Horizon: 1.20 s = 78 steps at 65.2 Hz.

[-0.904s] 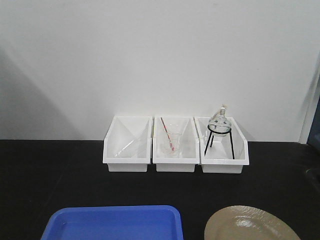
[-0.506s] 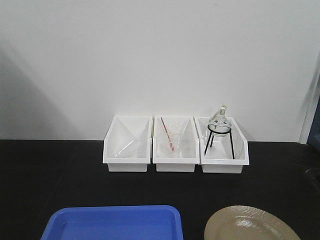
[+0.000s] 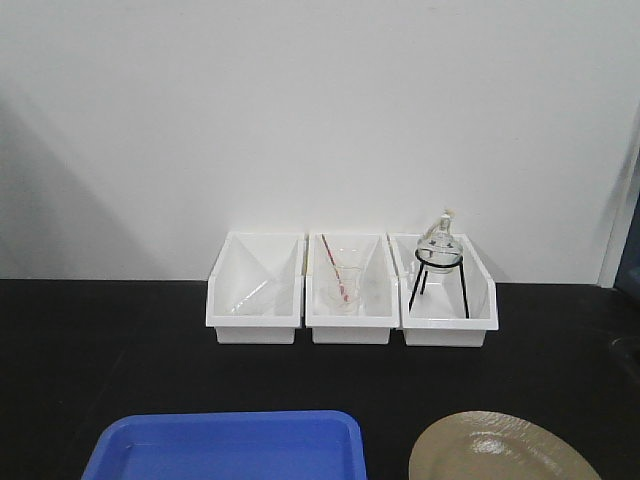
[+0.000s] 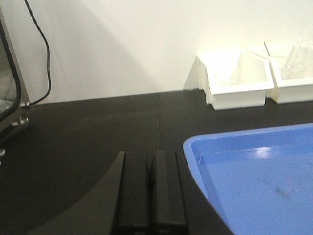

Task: Place disk in tray to left cabinet
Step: 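Lower the right gripper toward the rim of the beige plate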

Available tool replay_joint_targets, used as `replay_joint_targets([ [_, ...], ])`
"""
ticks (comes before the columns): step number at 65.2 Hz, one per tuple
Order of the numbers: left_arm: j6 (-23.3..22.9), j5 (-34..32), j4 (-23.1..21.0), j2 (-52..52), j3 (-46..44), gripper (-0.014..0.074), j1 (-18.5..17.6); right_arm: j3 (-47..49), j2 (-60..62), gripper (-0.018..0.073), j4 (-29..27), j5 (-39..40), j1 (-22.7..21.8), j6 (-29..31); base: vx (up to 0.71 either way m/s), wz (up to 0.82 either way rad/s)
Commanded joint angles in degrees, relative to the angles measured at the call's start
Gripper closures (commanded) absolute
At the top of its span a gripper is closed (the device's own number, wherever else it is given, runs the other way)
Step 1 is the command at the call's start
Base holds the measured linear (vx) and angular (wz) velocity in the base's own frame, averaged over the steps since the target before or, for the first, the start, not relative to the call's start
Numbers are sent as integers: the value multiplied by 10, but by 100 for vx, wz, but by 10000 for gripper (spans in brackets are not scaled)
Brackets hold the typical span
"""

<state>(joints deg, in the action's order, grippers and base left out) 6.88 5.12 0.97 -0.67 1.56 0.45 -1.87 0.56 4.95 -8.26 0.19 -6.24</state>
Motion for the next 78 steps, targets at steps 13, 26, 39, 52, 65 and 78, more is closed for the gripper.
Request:
replay_joint_targets([
  [13,-37,-116,-3,3,1,603,-2,-5,7,564,2,158,-1,4,0,0],
  [26,-19,-123,-1,16,-116,600,-2,102,-8,564,-4,129,-1,2,0,0],
  [39,-15,3,0,122,-256,600,-2,217,-119,561,28,27,-1,17,0,0],
  [52,-15,14,0,215,-272,598,-2,234,-228,560,58,29,-1,17,0,0],
  [65,-15,41,0,271,-272,579,-2,234,-309,542,52,28,-1,16,0,0],
  [78,-15,58,0,303,-272,465,-2,234,-392,425,49,29,-1,-13,0,0],
])
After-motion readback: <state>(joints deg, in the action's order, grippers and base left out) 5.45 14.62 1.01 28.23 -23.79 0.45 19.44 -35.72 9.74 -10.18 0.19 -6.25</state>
